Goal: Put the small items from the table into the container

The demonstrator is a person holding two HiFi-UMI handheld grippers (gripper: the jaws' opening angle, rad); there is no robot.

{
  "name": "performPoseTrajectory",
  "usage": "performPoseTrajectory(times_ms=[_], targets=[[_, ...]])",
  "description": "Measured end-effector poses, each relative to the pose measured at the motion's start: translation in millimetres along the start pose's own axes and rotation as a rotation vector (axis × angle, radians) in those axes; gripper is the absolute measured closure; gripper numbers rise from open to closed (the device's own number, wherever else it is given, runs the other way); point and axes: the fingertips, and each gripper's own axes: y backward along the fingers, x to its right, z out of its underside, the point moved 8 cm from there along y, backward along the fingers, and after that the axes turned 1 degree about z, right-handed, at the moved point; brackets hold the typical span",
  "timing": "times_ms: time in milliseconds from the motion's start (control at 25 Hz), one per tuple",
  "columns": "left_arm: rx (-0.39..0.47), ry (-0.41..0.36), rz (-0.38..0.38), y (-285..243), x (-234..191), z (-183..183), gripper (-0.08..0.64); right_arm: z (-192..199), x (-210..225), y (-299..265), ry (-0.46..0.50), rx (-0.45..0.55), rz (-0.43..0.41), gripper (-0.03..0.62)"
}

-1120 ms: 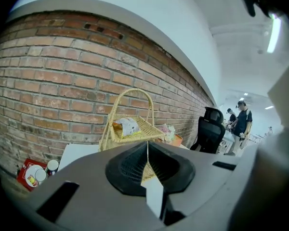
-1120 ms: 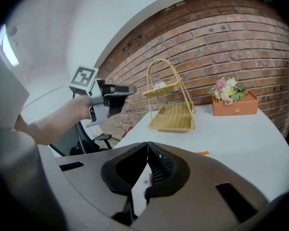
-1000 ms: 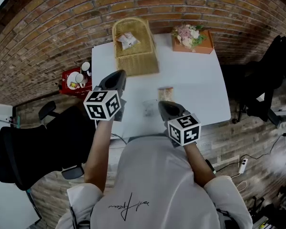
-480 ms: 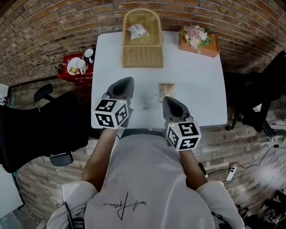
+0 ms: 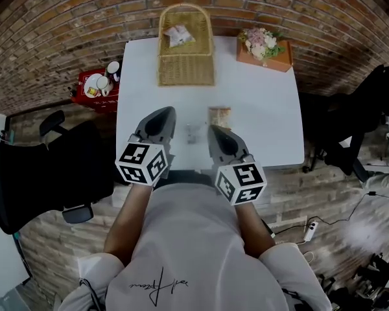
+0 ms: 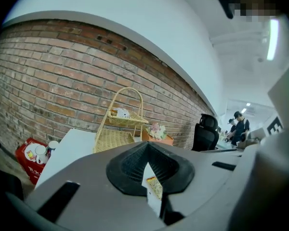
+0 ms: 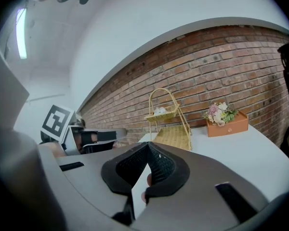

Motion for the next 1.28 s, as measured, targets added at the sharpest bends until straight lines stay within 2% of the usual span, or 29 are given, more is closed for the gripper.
performPoseTrajectory(times_ms=[120,600,1120,1280], targets=[[0.012,0.055,0.013,4,2,6,0.551,1,1,-2,-0.028,-0.002,0.007,0.572],[-0.128,0.054,-0.019,0,4,51,0.549,17,-3,-1,-0.048,-0.06,0.001,0.572],[-0.206,0.092,-0.027,-8,1,75,0.549,18,3,-2,-0.048,-0.088,0.008,0.572],[-0.278,0.109,-0.033,-14,0,92,0.549,20,4,-1,-0.051,-0.093,0.012,0.572]])
